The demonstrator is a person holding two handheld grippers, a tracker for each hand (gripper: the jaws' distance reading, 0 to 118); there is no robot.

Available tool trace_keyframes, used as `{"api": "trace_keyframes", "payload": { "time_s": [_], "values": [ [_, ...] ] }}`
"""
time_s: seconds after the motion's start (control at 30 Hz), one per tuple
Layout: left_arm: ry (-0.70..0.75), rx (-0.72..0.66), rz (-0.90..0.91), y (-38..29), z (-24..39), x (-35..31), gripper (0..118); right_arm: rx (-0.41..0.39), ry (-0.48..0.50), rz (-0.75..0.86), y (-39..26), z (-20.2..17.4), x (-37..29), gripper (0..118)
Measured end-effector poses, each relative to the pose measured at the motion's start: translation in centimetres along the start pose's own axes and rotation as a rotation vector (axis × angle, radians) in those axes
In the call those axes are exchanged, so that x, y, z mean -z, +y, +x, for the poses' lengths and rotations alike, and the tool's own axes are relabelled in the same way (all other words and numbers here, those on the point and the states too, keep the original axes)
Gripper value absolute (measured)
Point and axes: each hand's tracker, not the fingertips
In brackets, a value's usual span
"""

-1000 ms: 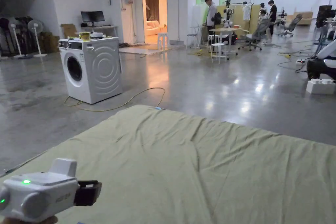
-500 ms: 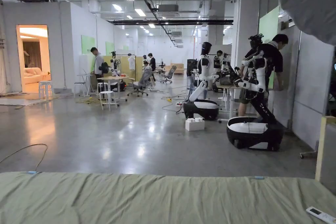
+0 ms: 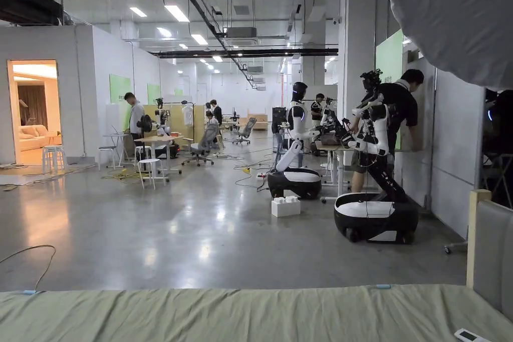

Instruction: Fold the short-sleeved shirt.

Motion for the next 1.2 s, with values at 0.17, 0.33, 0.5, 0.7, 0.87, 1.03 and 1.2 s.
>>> {"api": "trace_keyframes", "payload": {
  "time_s": [0.17,0.33,0.5,0.7,0.87,1.03,1.2],
  "values": [
    [0.005,-0.017,0.016,0.5,-0.1,-0.5,1,-0.016,0.009,-0.014,-0.1,-0.2,-0.4,1],
    [0.011,-0.018,0.013,0.5,-0.1,-0.5,1,0.004,0.010,-0.023,-0.2,0.1,-0.7,1],
    [-0.004,-0.009,0.010,0.7,0.3,-0.4,1,-0.001,0.007,-0.015,0.0,0.1,-0.9,1],
    [0.026,0.007,-0.008,0.7,0.5,-0.3,75,-0.003,-0.006,-0.023,0.0,0.1,-1.0,66],
    [0.046,-0.031,0.015,0.5,0.0,-0.5,115,-0.008,-0.016,-0.008,0.0,-0.1,-1.0,114],
    [0.044,-0.037,0.055,1.2,-0.1,-0.9,118,-0.015,-0.009,0.016,0.2,-0.3,-1.1,118],
    [0.045,-0.020,0.066,1.5,0.3,-0.9,118,-0.050,-0.015,0.026,0.7,-0.7,-1.1,118]
  ]
}}
